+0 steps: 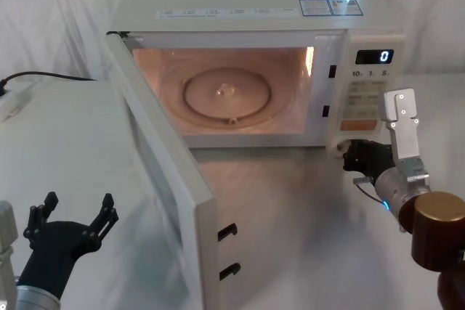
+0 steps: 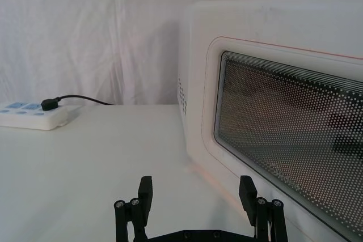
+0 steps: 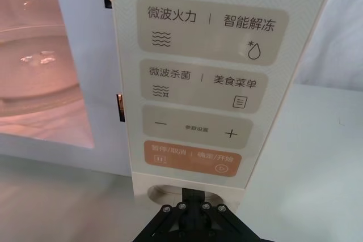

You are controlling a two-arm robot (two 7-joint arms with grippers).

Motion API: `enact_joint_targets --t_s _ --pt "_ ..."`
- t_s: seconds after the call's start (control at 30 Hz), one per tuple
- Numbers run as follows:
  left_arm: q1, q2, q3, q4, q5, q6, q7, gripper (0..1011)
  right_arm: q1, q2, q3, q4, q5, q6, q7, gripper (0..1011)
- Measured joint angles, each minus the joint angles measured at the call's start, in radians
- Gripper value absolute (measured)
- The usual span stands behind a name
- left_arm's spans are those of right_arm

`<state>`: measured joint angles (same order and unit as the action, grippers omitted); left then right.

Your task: Press the button to open the microwave door with one hand; close the microwave door with the other hand.

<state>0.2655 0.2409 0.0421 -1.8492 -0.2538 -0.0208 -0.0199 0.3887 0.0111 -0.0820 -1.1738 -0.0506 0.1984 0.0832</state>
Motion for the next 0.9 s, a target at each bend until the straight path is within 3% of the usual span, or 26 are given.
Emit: enact_joint_targets --t_s 0.4,0.9 --pt "0.000 0.000 0.000 0.000 0.000 0.000 0.000 1001 -0.039 0.023 -0.008 -0.070 0.003 0.037 0.020 0" --pt "0.000 0.000 0.000 0.000 0.000 0.000 0.000 1001 -0.142 0.069 -0.014 -0.241 0.015 0.090 0.064 0"
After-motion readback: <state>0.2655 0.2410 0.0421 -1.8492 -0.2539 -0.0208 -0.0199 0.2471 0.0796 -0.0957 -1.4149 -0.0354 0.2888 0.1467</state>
